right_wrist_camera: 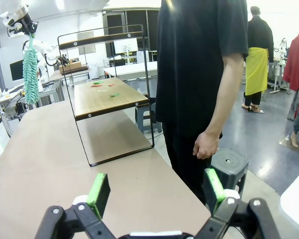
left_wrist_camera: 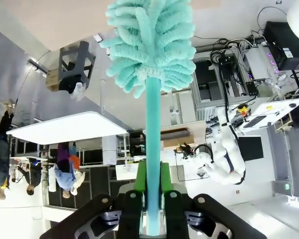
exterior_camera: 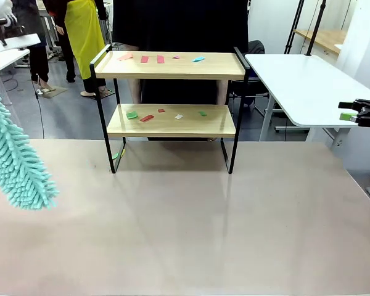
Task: Clean the shelf.
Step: Clean the specific section of the Shelf indicated by the human with the Duster.
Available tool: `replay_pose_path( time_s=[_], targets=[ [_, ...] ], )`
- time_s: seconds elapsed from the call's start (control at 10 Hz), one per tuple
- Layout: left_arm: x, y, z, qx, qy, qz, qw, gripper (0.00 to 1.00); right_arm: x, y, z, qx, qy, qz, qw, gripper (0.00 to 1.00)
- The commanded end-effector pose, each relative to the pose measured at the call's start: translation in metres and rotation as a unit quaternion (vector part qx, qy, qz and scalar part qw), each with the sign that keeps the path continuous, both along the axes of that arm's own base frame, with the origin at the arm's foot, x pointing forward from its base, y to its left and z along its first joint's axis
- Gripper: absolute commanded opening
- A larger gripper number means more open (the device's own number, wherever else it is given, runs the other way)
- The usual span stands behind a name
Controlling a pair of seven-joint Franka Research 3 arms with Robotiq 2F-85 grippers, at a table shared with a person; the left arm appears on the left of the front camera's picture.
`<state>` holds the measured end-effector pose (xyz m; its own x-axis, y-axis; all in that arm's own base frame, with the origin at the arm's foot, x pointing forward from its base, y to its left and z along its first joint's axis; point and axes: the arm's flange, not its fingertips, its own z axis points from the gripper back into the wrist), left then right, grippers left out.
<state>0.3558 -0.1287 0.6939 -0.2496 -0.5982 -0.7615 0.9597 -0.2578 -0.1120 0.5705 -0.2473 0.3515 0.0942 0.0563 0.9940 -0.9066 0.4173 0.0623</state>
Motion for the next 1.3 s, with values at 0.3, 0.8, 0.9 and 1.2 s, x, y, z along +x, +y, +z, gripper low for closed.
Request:
replay_pose_path(
  time_s=[0.3, 0.8, 0.9, 1.2],
  targets=[
    [0.0084, 0.0031, 0.0026, -0.01, -0.016, -0.013, 1.0, 0.13, 0.0009, 0.0017, 0.003, -0.001, -0.003, 0.001, 1.0, 1.0],
    [0.0084, 0.0031, 0.0026, -0.01, -0.016, -0.013, 1.0, 0.13, 0.0009, 0.0017, 0.003, -0.001, -0.003, 0.001, 1.0, 1.0],
    [0.0084, 0.0031, 0.0026, -0.01, -0.016, -0.013, 1.0, 0.13, 0.0009, 0.0017, 0.003, -0.001, -0.003, 0.001, 1.0, 1.0],
    [0.0084, 0.0031, 0.0026, -0.01, -0.016, -0.013, 1.0, 0.13, 0.0009, 0.0017, 0.003, -0.001, -0.003, 0.001, 1.0, 1.0]
  ],
)
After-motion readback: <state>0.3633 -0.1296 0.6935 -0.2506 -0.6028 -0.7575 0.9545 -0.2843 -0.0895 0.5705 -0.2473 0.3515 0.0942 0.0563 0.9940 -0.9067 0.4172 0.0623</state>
